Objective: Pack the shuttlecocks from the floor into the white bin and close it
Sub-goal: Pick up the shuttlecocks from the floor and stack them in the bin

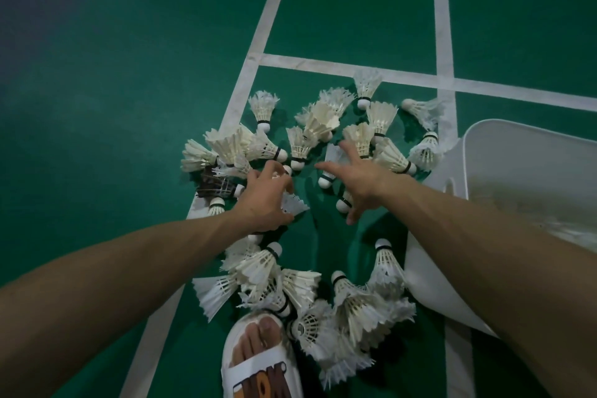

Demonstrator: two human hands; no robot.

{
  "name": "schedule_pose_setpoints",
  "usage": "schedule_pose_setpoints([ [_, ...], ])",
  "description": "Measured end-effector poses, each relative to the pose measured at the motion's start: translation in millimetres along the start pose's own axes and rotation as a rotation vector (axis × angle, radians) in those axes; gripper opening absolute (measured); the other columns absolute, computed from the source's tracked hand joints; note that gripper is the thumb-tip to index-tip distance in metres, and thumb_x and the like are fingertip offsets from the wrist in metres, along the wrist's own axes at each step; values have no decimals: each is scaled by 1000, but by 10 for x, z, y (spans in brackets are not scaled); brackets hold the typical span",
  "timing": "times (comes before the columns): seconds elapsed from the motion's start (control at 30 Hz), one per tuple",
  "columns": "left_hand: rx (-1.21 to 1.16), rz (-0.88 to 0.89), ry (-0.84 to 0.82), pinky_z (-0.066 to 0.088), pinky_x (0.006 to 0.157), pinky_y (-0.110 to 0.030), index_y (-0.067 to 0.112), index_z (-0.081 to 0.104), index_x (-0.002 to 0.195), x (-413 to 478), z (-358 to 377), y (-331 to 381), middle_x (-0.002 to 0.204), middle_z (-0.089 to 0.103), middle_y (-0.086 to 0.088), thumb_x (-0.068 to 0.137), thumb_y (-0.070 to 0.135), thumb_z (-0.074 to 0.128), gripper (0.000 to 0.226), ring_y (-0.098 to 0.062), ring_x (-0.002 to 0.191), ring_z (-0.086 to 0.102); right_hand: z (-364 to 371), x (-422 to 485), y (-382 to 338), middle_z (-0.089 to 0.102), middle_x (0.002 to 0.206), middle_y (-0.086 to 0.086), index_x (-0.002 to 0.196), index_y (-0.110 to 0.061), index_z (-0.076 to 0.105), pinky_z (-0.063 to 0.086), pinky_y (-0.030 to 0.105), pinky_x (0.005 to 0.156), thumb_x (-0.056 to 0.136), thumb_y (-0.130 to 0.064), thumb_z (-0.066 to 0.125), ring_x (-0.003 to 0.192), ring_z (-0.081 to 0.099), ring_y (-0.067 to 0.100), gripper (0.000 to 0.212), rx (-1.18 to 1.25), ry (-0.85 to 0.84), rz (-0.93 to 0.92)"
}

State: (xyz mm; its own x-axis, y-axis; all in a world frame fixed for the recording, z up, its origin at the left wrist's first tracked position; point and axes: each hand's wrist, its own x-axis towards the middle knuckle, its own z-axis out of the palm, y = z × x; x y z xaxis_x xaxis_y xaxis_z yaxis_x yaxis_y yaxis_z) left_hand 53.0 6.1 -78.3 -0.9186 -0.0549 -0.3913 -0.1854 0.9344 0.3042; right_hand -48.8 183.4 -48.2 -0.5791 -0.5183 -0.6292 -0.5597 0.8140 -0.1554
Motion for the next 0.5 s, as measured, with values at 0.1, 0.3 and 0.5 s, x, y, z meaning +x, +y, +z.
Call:
schedule_pose_setpoints([
  [0.1,16,22,-16,35,103,-45,24,50,116,-24,-15,-46,140,24,0,70,39,79,57,-35,127,26,35,-35,17,-8,157,16,149,-35,23,42,41,104,77,4,72,128,44,41,96,-33,32,-15],
  [0.3,33,55,-45,34,106,-42,22,50,116,-28,-110,-73,143,24,2,69,33,81,57,-31,128,29,0,-25,-45,36,129,14,132,-23,51,48,41,95,83,-8,67,105,55,36,53,45,152,-29],
  [0.5,-46,69,-41,33,105,-29,22,55,114,53,-311,-65,139,39,1,66,25,83,56,-18,125,39,-130,-67,-31,52,134,9,129,-17,55,45,27,85,73,-9,81,115,53,27,62,298,194,-7],
])
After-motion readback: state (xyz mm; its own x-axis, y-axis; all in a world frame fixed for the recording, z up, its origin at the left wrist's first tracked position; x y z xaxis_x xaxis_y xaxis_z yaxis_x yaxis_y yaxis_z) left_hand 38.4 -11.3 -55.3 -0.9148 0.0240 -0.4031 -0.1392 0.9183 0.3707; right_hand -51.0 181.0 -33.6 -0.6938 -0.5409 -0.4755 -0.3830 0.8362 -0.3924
